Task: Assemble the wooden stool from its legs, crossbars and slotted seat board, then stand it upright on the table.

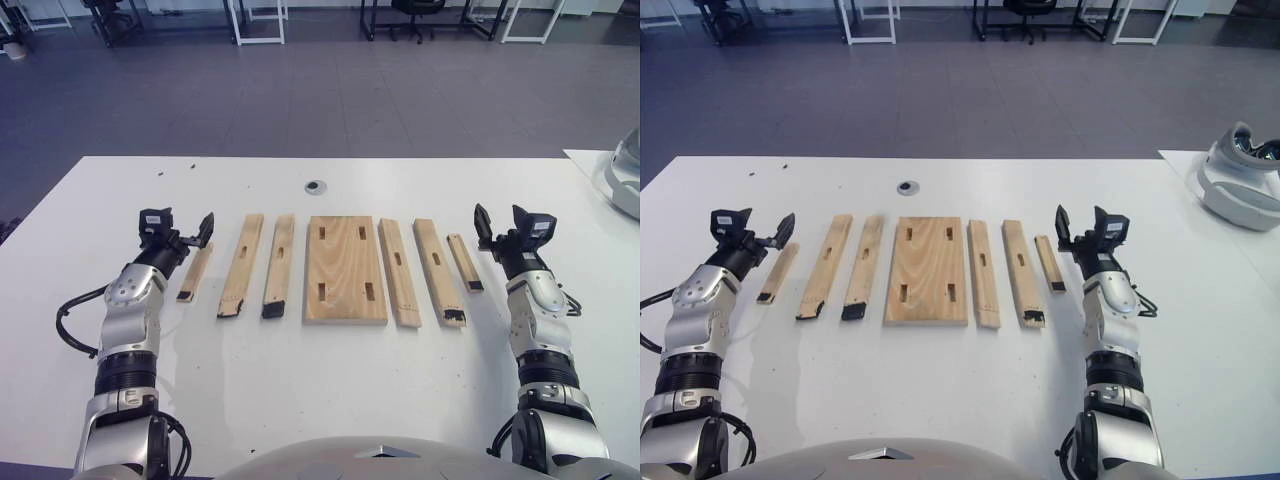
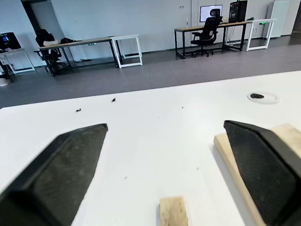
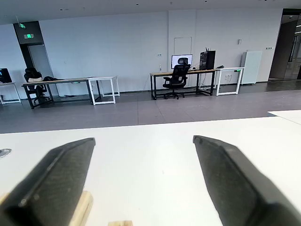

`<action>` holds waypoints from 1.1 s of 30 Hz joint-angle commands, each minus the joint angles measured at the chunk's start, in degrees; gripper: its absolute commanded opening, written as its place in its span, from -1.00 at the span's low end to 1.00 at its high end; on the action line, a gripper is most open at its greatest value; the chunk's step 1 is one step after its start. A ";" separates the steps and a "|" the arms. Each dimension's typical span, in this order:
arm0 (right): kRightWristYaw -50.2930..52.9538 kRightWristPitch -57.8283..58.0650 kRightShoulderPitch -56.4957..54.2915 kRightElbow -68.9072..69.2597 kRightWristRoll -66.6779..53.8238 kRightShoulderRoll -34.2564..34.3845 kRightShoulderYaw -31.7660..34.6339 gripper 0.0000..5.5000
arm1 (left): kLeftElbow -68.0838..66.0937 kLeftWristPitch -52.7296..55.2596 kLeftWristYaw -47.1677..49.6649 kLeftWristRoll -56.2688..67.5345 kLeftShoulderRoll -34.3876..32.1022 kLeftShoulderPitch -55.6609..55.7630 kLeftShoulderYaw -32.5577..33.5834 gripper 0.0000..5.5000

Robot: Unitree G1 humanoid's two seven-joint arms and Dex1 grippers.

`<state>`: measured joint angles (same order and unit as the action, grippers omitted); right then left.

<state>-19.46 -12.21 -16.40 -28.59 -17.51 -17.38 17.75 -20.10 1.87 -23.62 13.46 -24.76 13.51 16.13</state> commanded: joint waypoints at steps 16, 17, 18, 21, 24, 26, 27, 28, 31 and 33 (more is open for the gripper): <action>0.18 0.18 1.16 0.39 1.74 -0.47 -0.50 0.42 | 0.36 5.71 -2.38 -0.71 -2.08 -5.15 -1.21 0.45; 0.19 0.19 1.15 0.36 1.89 -0.37 -0.51 0.42 | -0.34 6.69 -2.60 -0.96 -2.33 -5.65 -1.51 0.36; 0.20 0.21 1.15 0.38 2.03 -0.30 -0.52 0.42 | -1.26 7.57 -2.73 -1.48 -2.56 -6.16 -1.91 0.28; 0.28 0.27 1.25 0.50 2.27 -0.22 -0.50 0.42 | -2.76 10.50 -3.04 -2.00 -3.05 -7.09 -2.69 0.09; 0.31 0.32 1.21 0.56 2.36 -0.12 -0.61 0.42 | -2.60 13.48 -4.42 -1.83 -3.67 -7.91 -4.05 -0.10; 0.24 0.38 1.20 0.64 2.44 -0.06 -0.77 0.42 | -1.57 14.44 -5.06 -1.90 -3.98 -8.85 -4.90 -0.23; 0.19 0.39 1.12 0.50 2.47 -0.09 -0.83 0.42 | -0.57 14.66 -5.57 -1.70 -4.08 -9.40 -5.16 -0.27; 0.15 0.38 1.15 0.46 2.46 -0.16 -0.85 0.42 | 0.91 15.04 -6.40 -1.29 -4.23 -10.07 -5.50 -0.35; 0.10 0.31 0.92 0.11 2.43 -0.32 -0.89 0.42 | 3.34 18.03 -7.52 -0.62 -4.85 -11.00 -6.21 -0.52; 0.11 0.31 0.63 -0.05 2.48 -0.33 -0.98 0.42 | 3.29 19.84 -6.96 -1.59 -5.58 -10.92 -6.68 -0.53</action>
<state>-19.42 -12.18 -15.43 -28.52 -15.53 -17.40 17.04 -15.45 17.73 -30.65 13.35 -29.75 4.67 11.02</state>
